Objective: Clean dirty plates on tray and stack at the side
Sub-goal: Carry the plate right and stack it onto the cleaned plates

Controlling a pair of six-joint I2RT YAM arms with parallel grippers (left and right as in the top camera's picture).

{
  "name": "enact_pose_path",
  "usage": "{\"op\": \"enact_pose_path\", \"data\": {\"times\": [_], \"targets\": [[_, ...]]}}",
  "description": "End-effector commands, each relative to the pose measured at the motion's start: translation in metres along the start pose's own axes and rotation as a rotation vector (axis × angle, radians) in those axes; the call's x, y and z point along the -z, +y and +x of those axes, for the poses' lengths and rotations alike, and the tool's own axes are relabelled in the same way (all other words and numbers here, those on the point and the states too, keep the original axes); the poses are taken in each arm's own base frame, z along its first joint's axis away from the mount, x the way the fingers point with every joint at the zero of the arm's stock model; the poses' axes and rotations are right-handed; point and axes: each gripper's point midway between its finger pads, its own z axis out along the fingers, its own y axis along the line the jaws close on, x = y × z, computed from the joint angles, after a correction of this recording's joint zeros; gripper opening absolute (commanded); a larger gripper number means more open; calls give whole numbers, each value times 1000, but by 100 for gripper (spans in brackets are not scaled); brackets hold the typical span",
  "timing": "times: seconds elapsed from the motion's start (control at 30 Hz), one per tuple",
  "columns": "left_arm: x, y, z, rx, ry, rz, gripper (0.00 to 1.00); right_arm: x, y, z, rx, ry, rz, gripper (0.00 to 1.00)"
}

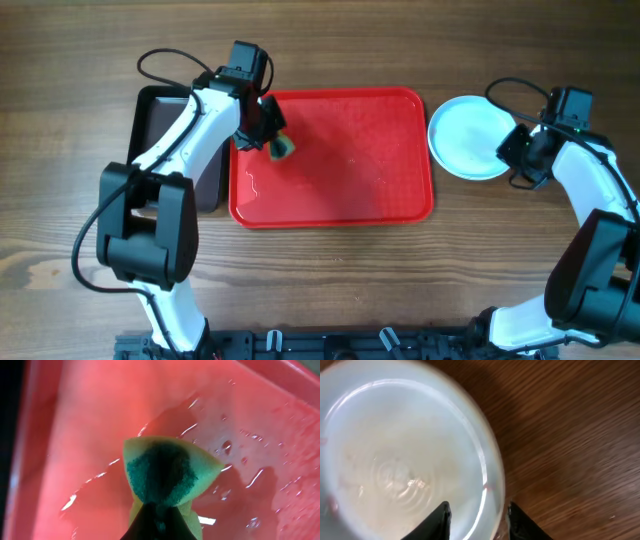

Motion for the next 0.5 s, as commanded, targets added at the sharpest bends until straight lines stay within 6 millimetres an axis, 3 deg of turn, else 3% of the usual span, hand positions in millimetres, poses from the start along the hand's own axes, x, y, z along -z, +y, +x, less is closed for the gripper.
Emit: {"op": "enact_pose_path", "data": {"times": [0.0,0.1,0.2,0.33,0.47], "targets": [[62,5,-26,-38,-129,-16,4,42,42,-16,88,-45,-206,46],[86,23,-26,-99,-146,-55,4,74,64,-17,184,-77,-307,59],[100,50,-25,-122,-145,-134,4,92,81,-9,273,-95,-349,69],[108,91,-25,-165,-112,-265,4,96,99,13,351,-57,-366,71],[105,123,-39,-186,-146,-364,4,94,119,35,423,-15,-373,71]]}}
